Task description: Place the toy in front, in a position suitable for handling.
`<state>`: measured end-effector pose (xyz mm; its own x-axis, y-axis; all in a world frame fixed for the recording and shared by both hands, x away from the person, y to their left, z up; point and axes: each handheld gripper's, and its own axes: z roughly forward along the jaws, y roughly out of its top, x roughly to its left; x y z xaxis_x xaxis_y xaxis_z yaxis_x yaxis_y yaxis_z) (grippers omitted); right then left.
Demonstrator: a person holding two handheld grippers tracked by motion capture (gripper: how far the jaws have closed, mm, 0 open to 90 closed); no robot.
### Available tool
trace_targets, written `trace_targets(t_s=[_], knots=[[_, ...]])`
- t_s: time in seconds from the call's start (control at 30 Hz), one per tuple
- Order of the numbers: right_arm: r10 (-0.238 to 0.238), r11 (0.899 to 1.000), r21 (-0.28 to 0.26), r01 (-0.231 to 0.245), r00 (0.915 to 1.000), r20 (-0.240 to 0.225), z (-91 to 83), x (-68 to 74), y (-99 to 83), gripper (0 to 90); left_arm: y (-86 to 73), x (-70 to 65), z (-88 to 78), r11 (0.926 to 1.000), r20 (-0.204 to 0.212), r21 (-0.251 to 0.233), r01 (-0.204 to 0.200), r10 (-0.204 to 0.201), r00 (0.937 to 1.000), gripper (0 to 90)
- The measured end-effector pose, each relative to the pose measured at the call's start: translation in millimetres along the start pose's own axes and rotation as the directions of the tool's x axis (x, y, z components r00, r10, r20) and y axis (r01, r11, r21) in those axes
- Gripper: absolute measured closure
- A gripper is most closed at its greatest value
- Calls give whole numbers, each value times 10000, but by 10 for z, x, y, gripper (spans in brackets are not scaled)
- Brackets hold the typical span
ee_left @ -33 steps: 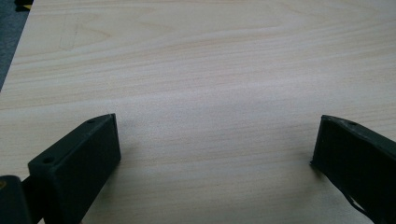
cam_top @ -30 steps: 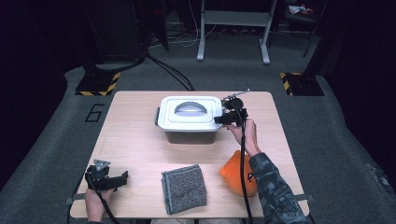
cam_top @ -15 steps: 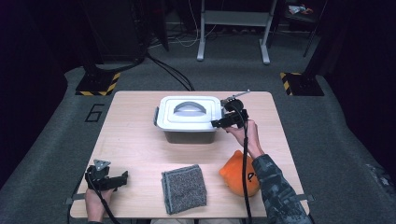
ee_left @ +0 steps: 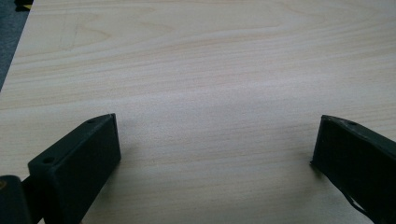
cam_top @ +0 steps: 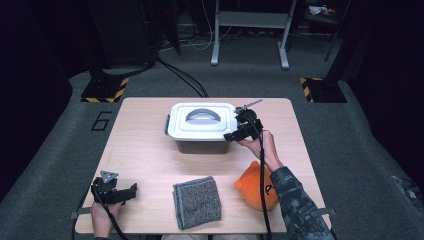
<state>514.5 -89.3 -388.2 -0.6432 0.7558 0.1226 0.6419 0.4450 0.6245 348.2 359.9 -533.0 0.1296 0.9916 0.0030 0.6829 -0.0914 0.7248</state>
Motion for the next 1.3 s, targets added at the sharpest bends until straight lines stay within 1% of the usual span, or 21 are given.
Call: trace_targets(t_s=[0.13, 0.17, 0.27, 0.33, 0.43, 0.47, 0.53, 0.6, 0.63, 0.7, 0.8, 0.83, 0.87, 0.97, 1.03, 1.07, 1.17, 1.23, 1.3], knots=[[-59, 10000, 20, 59, 9999, 88, 1, 7, -19, 278, 0, 0, 0, 10000, 11, -6, 6, -6, 10000, 2], [6, 10000, 12, -6, 10000, 88, 3, 13, -19, 277, 0, 0, 0, 10000, 10, -4, 7, -7, 10000, 2], [2, 10000, 27, -3, 10000, 99, 7, 20, -10, 275, 0, 0, 0, 10000, 9, -7, 8, -7, 10000, 2], [-96, 10000, 7, 96, 9999, 124, 15, 24, -2, 277, 0, 0, 0, 10000, -1, 3, -3, 3, 10000, 2], [-8, 10000, -94, 10, 9997, 228, 34, 43, 14, 282, 0, -1, 1, 10000, 8, -13, 16, -16, 10000, 2], [-53, 10000, -28, 53, 9999, 155, 32, 38, 20, 284, 0, 0, 0, 10000, 4, -3, 6, -6, 10000, 2], [-9, 10000, -92, 11, 9997, 228, 46, 39, 30, 288, 0, 0, 0, 10000, 1, 6, -1, 1, 10000, 2], [-47, 10000, -70, 48, 9998, 184, 52, 35, 39, 292, 0, 0, 0, 10000, 1, 8, -5, 5, 10000, 2], [88, 9999, -99, -85, 9997, 218, 58, 46, 45, 294, 0, 0, 0, 10000, 9, -1, 8, -8, 10000, 2], [50, 9999, -147, -46, 9996, 291, 72, 47, 56, 300, 0, 0, 0, 10000, 9, -3, 6, -6, 10000, 2], [50, 9999, -92, -47, 9996, 277, 89, 64, 84, 314, 0, 0, 0, 10000, 8, -3, 8, -8, 10000, 2], [-26, 9999, -119, 30, 9995, 319, 98, 68, 90, 315, 0, 0, 0, 10000, 4, -4, 8, -8, 10000, 2], [60, 9999, -105, -56, 9994, 328, 104, 80, 99, 316, 0, 0, 0, 10000, 0, 5, -3, 3, 10000, 2], [71, 10000, -38, -69, 9994, 324, 118, 96, 120, 318, 0, 0, 0, 10000, 8, -3, 7, -7, 10000, 2], [120, 9999, -75, -118, 9995, 292, 132, 106, 132, 320, 0, 0, 0, 10000, 10, -7, 9, -9, 10000, 2], [139, 9998, -138, -134, 9992, 376, 143, 116, 138, 322, 0, 0, 1, 10000, -2, -3, 5, -5, 10000, 2], [41, 10000, -38, -39, 9995, 322, 158, 133, 160, 323, 0, 0, 0, 10000, 2, 5, -2, 2, 10000, 2], [175, 9998, 23, -175, 9993, 343, 176, 163, 176, 322, 0, 0, 0, 10000, 9, -2, 5, -5, 10000, 2], [87, 10000, 13, -88, 9993, 351, 187, 166, 185, 322, 0, 0, 0, 10000, 5, -3, 4, -4, 10000, 2]])
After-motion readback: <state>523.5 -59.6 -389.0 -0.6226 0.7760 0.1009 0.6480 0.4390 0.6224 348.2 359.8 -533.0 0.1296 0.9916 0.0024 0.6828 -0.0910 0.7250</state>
